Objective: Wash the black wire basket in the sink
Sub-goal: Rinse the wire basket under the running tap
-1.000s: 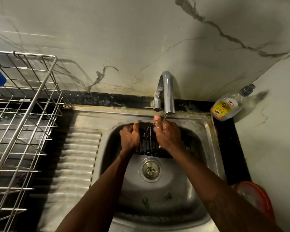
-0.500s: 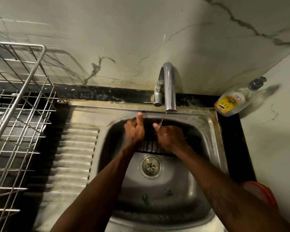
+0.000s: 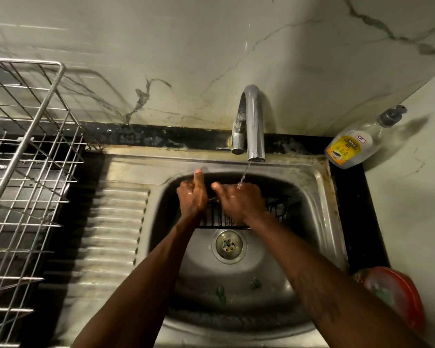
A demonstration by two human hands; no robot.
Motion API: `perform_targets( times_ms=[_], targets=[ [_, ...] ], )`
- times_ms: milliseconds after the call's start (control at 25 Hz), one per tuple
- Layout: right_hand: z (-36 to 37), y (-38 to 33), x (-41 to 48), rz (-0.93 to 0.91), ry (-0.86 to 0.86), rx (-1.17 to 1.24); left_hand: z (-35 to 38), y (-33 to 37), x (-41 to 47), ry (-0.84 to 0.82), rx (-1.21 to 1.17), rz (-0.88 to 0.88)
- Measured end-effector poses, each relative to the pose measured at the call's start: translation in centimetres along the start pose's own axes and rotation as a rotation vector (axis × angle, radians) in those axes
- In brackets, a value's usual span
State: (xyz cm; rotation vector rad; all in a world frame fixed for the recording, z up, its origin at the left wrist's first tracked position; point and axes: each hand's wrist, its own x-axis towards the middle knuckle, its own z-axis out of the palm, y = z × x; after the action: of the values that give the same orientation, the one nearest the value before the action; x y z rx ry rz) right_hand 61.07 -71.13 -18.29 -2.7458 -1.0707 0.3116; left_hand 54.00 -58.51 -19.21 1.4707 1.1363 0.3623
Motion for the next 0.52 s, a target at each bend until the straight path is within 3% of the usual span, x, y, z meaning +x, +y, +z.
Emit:
perform_targets(
  times_ms=[120,240,400,520],
  targets=[
    [0.2,6.3,-0.5,0.316,0.049,-0.015,-1.3,1.7,-0.4,-0.014,-0.087,0.018],
    [0.5,4.3,-0.1,0.379,0.121,-0.022,-0.7,2.7,-1.1,-0.039,-0.048,0.047],
    [1.2,-4.5,0.2,0.091,0.137,0.056,0.1,1.5,-1.4,-0.088,0.020,-0.014],
    [1.3,-3.4,-0.3,-0.085,0.157,0.000,0.1,1.3,-1.6,-0.062,-0.028,-0.131]
  ],
)
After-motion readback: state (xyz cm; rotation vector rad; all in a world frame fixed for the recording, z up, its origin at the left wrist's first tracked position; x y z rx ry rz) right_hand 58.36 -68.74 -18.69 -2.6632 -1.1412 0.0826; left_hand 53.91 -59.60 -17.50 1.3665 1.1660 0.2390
